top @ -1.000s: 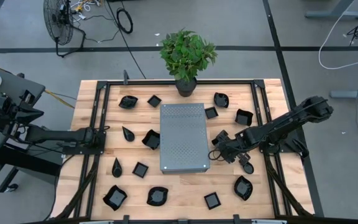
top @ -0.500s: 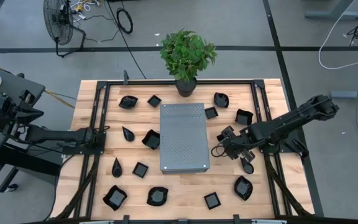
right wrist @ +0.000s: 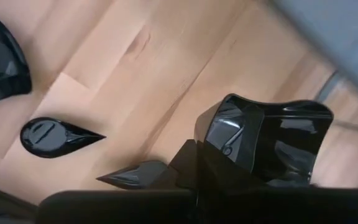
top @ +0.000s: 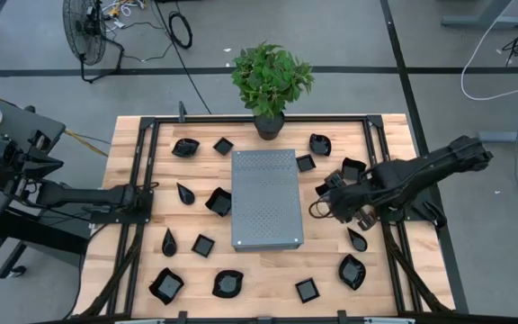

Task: Pick & Place Mini shaped plates
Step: Put the black bowl on the shelf

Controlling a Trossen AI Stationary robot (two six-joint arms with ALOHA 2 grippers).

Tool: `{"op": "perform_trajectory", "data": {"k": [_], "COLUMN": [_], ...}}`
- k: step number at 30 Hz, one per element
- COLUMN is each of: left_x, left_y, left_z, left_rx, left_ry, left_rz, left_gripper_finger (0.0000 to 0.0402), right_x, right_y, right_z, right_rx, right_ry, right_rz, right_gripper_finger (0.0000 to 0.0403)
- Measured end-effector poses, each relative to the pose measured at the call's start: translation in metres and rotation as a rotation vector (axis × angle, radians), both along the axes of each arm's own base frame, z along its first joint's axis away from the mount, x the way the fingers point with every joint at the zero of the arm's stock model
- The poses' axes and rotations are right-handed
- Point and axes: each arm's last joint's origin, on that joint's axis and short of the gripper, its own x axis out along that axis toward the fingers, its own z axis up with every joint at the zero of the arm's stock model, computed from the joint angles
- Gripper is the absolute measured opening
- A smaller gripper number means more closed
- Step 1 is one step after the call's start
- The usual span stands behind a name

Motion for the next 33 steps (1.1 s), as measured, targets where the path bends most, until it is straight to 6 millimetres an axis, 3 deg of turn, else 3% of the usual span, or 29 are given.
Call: {"op": "perform_trajectory", "data": {"k": [6, 12, 20, 33], "left_x": [0.0, 0.0, 0.0, 0.0], "left_y": [0.0, 0.0, 0.0, 0.0], "left_z": [0.0, 0.0, 0.0, 0.0], "left_rx": [-0.001, 0.0, 0.0, 0.0], "left_ry": [0.0, 0.0, 0.0, 0.0], "left_rz": [0.0, 0.0, 0.0, 0.0], "left_gripper_finger": [0.0023, 0.0023, 0.0023, 0.0023], "right_x": [0.007, 0.022, 0.05, 0.096], "right_y": [0.004, 0.01, 0.022, 0.054], "right_z": [0.037, 0.054, 0.059, 0.053], "right_rx": [-0.028, -0.093, -0.188, -0.233], "right_ry": [-0.053, -0.069, -0.068, -0.149], "right_rz": [0.16, 0.375, 0.67, 0.841], "right_gripper_finger": [0.0003, 0.0003, 0.0003, 0.0003]}}
